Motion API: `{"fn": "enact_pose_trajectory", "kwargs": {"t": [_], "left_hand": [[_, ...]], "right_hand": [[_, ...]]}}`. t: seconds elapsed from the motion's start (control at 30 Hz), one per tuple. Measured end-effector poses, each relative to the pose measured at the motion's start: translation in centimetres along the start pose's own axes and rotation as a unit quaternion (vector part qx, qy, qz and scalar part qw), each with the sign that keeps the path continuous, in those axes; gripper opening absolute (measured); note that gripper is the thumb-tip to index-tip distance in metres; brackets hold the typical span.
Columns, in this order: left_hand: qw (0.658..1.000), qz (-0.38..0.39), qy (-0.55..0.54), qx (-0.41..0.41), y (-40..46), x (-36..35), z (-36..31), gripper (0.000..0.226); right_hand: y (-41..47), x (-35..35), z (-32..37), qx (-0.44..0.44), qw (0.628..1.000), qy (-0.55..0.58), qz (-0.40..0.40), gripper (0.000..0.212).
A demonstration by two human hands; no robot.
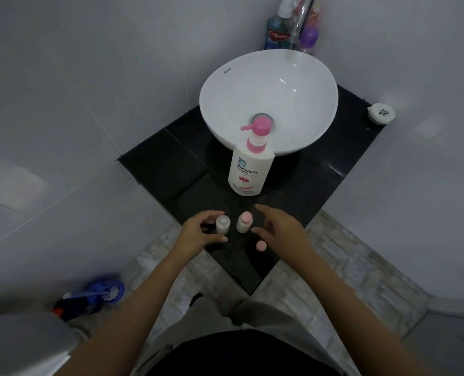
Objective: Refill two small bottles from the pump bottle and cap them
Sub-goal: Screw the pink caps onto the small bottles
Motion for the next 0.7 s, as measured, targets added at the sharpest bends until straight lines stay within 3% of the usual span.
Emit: {"fn": "enact_pose_trajectory", "kwargs": {"t": [0.1,0.23,0.53,0.7], "left_hand": [[1.0,-0.014,0.013,-0.008,0.4,-0.2,0.0,0.047],[0.999,-0.035,0.001,-0.015,0.9,0.0,-0.3,0.043],[0.997,-0.056,-0.039,-0.033,0.0,1.6,-2.4,0.036],[0.996,-0.055,-0.053,-0.035,-1.9,2.2,-3.8,0.034]], "right_hand": [[-1.1,-0.1,-1.1,-0.05,0.999,0.018,0.002,0.056],[-2.0,-1.8,-2.1,-0.098,0.993,0.008,0.068,0.052],[-1.3,-4.8,-2.6,-0.095,0.986,-0.028,0.137,0.04],[-0.8,-5.5,-2.9,-0.097,0.984,-0.029,0.145,0.022]]}}
Point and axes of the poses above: each hand's wrist, its own y-axis towards the middle knuckle, its own x-axis out of the back of the hand, z = x × y, the point moved 4 cm from there along y, towards the middle knuckle, and after that the axes turned 9 degrees about x, right-handed, at the moved point
